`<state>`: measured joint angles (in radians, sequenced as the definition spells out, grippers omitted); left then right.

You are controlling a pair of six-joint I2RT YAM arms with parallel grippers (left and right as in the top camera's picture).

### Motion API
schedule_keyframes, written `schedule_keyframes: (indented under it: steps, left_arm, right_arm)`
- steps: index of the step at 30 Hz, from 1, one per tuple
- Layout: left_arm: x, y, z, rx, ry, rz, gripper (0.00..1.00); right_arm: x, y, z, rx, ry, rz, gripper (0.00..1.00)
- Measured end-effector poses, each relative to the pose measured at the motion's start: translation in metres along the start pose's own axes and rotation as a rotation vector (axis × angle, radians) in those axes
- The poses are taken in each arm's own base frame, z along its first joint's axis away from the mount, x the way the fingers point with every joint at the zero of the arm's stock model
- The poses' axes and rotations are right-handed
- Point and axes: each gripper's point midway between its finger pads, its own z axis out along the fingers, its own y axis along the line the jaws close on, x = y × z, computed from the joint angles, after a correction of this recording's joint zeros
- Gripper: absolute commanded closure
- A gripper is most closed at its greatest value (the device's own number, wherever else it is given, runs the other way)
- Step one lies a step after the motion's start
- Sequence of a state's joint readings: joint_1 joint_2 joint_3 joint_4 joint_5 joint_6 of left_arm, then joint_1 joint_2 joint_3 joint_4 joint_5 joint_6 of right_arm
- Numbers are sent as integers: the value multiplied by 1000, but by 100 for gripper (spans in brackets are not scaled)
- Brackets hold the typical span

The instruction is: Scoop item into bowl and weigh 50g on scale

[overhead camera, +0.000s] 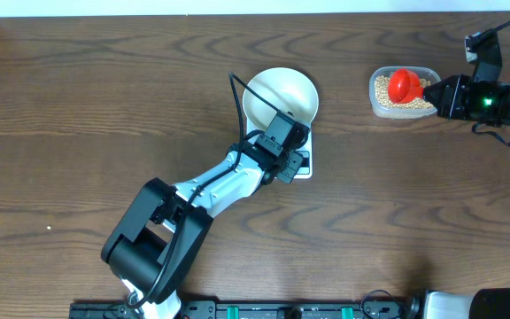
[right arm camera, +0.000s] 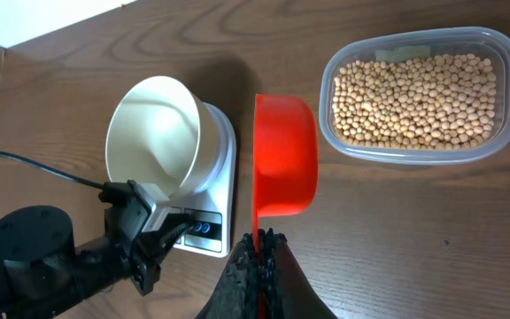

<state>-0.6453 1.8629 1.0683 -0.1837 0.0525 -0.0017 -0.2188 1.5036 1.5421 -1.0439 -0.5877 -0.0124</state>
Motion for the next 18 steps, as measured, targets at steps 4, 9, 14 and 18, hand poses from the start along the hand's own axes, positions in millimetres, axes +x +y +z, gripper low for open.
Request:
schedule_keyframes:
  steps: [4, 9, 14, 18]
  left_arm:
    - [0, 1, -7, -4, 2, 0, 92]
    - [-33, -1, -50, 2, -126, -1, 93]
    - [-40, -1, -67, 4, -160, -1, 93]
    - [-35, -1, -66, 3, -141, -1, 93]
  right_arm:
    - [1, 0, 0, 0, 3, -2, 99]
    - [1, 0, 0, 0, 3, -5, 99]
    - [1, 0, 0, 0, 3, -6, 99]
    - [1, 0, 0, 1, 3, -6, 99]
